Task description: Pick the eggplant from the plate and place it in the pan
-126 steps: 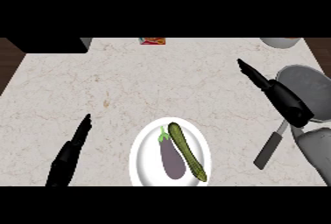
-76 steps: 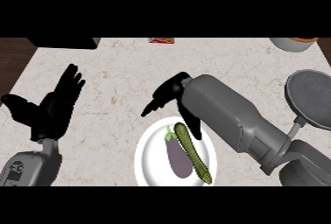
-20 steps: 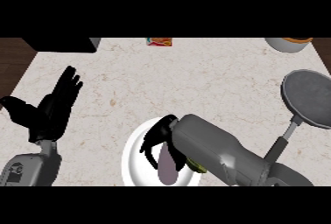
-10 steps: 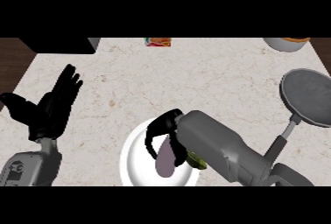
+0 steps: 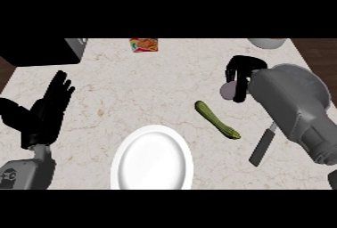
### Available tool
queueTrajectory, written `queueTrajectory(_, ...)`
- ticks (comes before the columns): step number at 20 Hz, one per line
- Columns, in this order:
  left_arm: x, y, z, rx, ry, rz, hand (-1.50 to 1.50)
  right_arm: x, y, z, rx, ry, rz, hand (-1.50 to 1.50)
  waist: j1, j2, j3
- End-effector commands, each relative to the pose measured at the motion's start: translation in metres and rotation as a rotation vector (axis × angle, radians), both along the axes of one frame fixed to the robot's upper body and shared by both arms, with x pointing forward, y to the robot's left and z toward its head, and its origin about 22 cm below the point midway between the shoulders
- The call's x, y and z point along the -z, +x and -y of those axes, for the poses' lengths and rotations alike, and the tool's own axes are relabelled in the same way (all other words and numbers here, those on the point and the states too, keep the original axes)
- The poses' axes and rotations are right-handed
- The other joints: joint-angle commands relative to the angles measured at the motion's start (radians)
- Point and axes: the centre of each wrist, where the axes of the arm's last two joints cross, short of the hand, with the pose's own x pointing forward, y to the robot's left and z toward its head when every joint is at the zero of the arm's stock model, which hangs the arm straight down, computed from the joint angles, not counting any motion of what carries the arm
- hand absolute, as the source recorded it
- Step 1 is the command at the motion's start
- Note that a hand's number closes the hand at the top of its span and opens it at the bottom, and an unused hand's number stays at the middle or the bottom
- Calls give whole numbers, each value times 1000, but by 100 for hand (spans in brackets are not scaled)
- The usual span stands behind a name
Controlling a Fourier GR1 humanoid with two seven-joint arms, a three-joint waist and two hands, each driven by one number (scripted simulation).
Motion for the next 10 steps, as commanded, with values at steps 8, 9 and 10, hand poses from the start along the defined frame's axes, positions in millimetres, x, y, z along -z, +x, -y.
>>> queueTrajectory(8, -4, 3, 9, 73, -15, 23, 0, -112, 33, -42, 727, -363, 736, 150, 100, 35, 0)
queueTrajectory(9, -6, 9, 16, 80, -5, 26, 0, -111, 33, -54, 755, -383, 758, 150, 99, 43, 2)
queueTrajectory(10, -8, 6, 28, 85, -26, 36, 0, -104, 32, -60, 787, -378, 776, 150, 98, 39, 3)
